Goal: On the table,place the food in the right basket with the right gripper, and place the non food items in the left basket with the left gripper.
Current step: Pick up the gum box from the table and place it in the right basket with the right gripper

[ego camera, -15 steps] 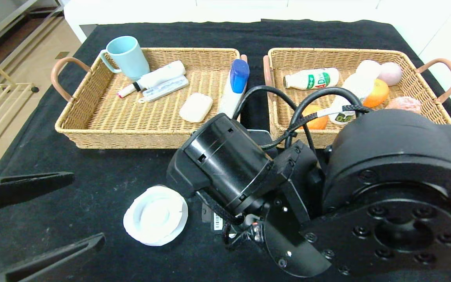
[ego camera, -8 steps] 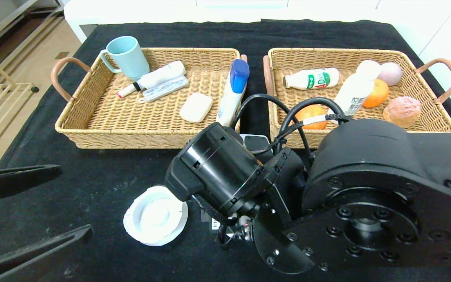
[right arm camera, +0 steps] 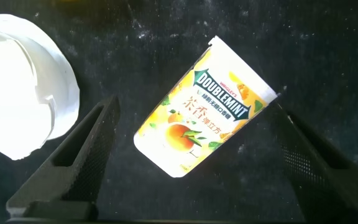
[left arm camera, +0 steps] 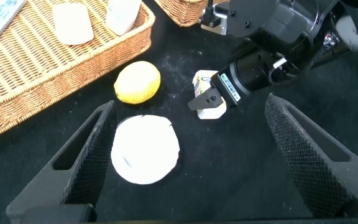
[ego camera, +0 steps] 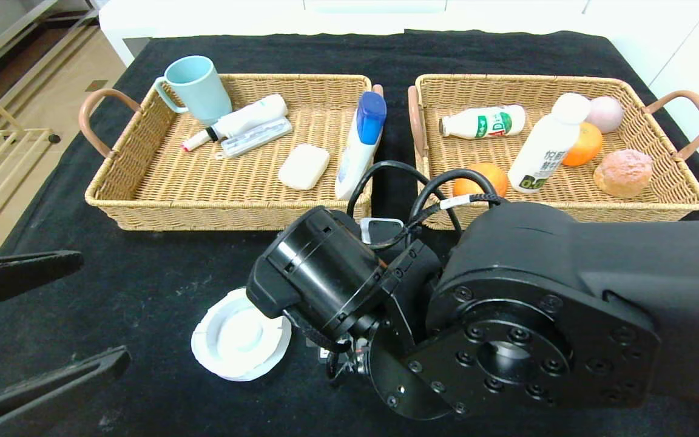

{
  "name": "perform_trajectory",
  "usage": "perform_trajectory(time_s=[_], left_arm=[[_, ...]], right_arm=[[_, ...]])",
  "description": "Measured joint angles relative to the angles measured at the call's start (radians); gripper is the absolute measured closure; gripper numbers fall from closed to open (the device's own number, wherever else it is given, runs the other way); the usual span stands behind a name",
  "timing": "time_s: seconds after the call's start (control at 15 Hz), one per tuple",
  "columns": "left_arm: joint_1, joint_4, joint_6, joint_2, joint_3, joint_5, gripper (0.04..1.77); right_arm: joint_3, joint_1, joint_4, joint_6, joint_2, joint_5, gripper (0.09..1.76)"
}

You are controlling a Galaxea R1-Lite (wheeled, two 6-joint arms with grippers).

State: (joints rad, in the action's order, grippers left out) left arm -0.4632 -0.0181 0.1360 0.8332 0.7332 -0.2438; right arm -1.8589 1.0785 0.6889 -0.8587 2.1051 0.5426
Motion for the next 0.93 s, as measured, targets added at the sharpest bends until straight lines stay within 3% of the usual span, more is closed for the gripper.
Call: perform_trajectory(time_s=[0.67, 0.93], left_arm=[[0.000, 0.003, -0.002, 0.007, -0.003, 0.000, 0.09], [0.000, 0.003, -0.002, 0.009, -0.003, 0.000, 0.09]], right_arm=[[0.001, -0.004, 0.000, 0.000, 0.016, -0.003, 0.14], [0.004, -0.005, -0.001, -0.001, 0.018, -0.003, 0.73]])
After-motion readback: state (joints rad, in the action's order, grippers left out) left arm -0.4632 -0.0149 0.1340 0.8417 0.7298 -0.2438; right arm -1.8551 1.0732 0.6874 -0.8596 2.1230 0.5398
